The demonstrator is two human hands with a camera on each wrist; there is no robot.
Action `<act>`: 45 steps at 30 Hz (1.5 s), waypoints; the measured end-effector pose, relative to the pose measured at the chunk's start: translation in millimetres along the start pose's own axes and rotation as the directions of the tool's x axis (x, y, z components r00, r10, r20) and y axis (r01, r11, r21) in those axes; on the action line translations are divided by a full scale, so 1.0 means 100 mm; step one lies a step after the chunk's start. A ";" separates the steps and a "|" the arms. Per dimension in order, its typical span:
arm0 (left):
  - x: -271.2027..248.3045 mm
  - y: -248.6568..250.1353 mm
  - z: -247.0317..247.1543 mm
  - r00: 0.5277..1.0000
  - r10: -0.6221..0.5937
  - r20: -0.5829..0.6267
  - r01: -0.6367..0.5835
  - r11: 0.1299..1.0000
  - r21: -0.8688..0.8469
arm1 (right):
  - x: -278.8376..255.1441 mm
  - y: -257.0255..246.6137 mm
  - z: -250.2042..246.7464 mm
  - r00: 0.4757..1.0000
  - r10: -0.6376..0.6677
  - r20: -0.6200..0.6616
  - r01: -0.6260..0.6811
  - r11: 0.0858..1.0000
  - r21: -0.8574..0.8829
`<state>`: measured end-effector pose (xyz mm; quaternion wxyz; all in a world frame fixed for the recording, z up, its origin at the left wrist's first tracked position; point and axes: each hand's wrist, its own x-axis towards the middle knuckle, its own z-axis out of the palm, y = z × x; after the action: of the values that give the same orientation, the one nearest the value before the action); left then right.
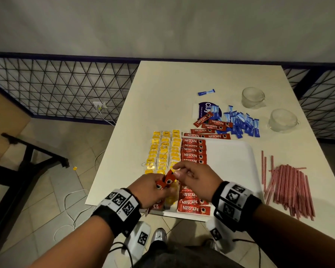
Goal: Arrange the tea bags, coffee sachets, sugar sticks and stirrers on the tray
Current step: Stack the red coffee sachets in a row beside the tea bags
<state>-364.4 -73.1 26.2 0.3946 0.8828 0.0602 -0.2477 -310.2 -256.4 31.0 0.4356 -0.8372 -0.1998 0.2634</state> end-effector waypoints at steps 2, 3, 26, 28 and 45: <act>0.08 0.10 -0.05 0.998 0.053 -0.023 -0.051 0.997 0.061 | 0.07 -0.09 -0.01 0.999 0.025 -0.048 -0.021 0.997 0.077; 0.12 0.13 -0.08 0.997 0.071 -0.032 -0.068 0.995 0.074 | 0.11 -0.12 -0.03 0.996 0.045 -0.076 -0.036 0.993 0.112; 0.75 0.06 -0.83 0.978 0.065 -0.198 -0.163 0.829 -0.535 | 0.61 -0.12 -0.33 0.904 0.308 -0.297 -0.140 0.870 0.473; 0.85 0.16 -0.82 0.973 0.059 -0.222 -0.169 0.839 -0.517 | 0.65 -0.05 -0.44 0.918 0.314 -0.244 -0.139 0.827 0.545; 0.97 -0.08 -0.76 0.925 -0.189 -0.331 0.053 0.924 -0.380 | 1.19 1.03 -0.85 0.752 0.639 -0.163 -0.452 0.679 0.579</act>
<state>-253.1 -21.3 16.6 0.5170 0.8191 0.2318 -0.0899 -153.6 -297.9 -45.5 0.5663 -0.7460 0.2217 0.2712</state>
